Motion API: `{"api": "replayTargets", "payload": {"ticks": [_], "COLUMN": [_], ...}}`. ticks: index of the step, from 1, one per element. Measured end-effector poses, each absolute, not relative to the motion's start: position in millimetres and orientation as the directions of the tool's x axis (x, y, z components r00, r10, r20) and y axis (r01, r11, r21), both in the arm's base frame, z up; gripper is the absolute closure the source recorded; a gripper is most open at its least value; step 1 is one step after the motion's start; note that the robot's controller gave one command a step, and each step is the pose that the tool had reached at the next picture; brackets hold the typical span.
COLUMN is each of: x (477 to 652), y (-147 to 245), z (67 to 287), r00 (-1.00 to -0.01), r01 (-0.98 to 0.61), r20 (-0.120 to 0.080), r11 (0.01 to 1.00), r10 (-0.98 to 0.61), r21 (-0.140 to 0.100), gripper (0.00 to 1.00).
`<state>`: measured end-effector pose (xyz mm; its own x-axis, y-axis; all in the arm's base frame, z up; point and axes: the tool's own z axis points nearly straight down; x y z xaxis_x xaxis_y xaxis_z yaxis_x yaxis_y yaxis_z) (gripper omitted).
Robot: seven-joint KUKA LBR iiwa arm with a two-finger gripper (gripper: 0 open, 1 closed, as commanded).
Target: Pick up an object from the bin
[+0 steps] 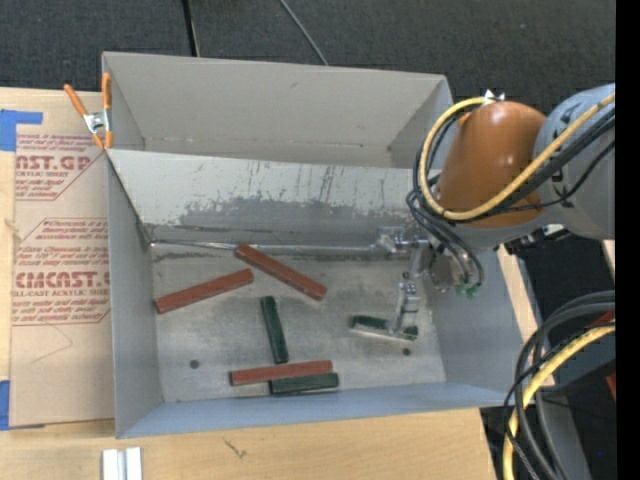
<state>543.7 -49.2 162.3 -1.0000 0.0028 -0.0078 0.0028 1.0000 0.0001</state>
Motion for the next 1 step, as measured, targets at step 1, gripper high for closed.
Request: {"api": "replayTargets", "payload": {"ticks": [1], "x": [520.0], "y": [-14.0], "z": [69.3], "r00": [-0.981], "r01": [-0.196], "r20": [0.0], "r11": [0.981], "r10": [-0.196], "r21": [0.001], "gripper": [1.0]}}
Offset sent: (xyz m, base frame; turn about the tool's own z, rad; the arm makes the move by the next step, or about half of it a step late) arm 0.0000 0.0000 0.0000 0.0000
